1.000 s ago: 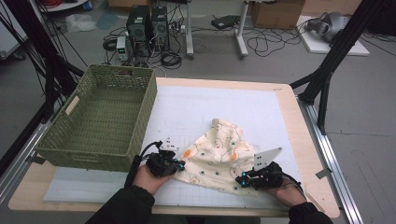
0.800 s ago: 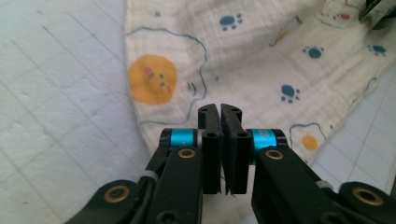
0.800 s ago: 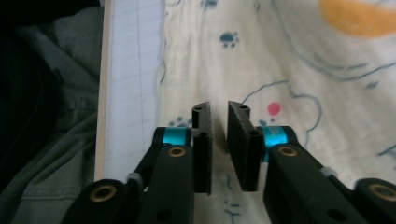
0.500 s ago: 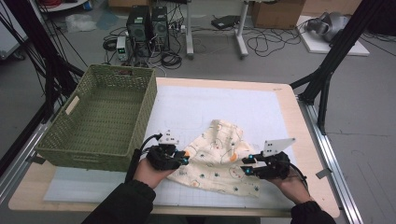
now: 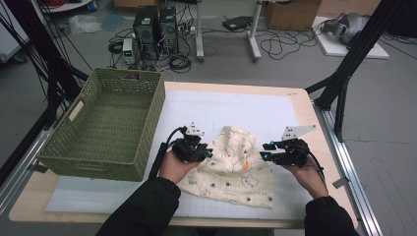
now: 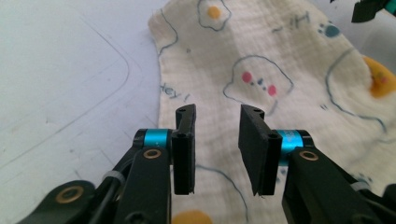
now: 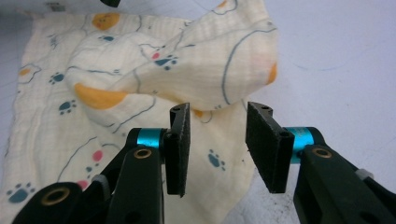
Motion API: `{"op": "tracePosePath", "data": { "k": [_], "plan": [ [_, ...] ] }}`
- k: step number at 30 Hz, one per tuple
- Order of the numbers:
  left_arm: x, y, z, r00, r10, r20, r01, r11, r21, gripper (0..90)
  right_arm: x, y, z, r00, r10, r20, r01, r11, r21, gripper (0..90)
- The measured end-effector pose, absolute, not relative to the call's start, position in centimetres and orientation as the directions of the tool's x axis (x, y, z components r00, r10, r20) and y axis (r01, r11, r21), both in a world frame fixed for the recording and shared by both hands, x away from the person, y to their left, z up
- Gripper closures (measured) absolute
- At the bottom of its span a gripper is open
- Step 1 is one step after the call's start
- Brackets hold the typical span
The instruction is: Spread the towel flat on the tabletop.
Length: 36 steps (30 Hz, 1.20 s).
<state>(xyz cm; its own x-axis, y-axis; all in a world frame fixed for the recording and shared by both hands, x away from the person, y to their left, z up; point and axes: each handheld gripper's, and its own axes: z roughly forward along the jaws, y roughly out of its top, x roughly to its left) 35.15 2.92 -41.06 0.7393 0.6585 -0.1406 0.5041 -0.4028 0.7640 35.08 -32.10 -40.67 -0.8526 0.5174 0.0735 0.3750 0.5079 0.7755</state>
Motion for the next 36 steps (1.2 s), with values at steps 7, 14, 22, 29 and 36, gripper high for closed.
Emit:
{"op": "tracePosePath", "data": {
  "k": [7,14,22,29,36],
  "plan": [
    [37.2,1.9,-43.6,0.668,0.73,-0.142,0.576,-0.387,0.72,65.7,36.7,-31.1,-42.5,-0.833,0.548,0.074,0.422,0.542,0.727,61.6],
    [37.2,1.6,-43.9,0.665,0.744,-0.056,0.541,-0.429,0.723,81.0,37.4,-30.1,-43.7,-0.837,0.544,0.057,0.422,0.576,0.7,71.5],
    [37.0,1.8,-43.8,0.66,0.751,-0.009,0.527,-0.455,0.718,88.5,37.4,-29.7,-43.6,-0.846,0.53,0.054,0.417,0.596,0.686,87.4],
    [36.5,3.4,-43.0,0.627,0.779,0.005,0.535,-0.436,0.723,88.5,37.0,-31.6,-42.4,-0.814,0.579,0.036,0.425,0.552,0.717,87.4],
    [35.7,5.3,-42.5,0.599,0.8,0.006,0.55,-0.417,0.723,88.5,36.5,-33.1,-41.7,-0.782,0.622,0.032,0.451,0.53,0.718,87.4]
  ]
}}
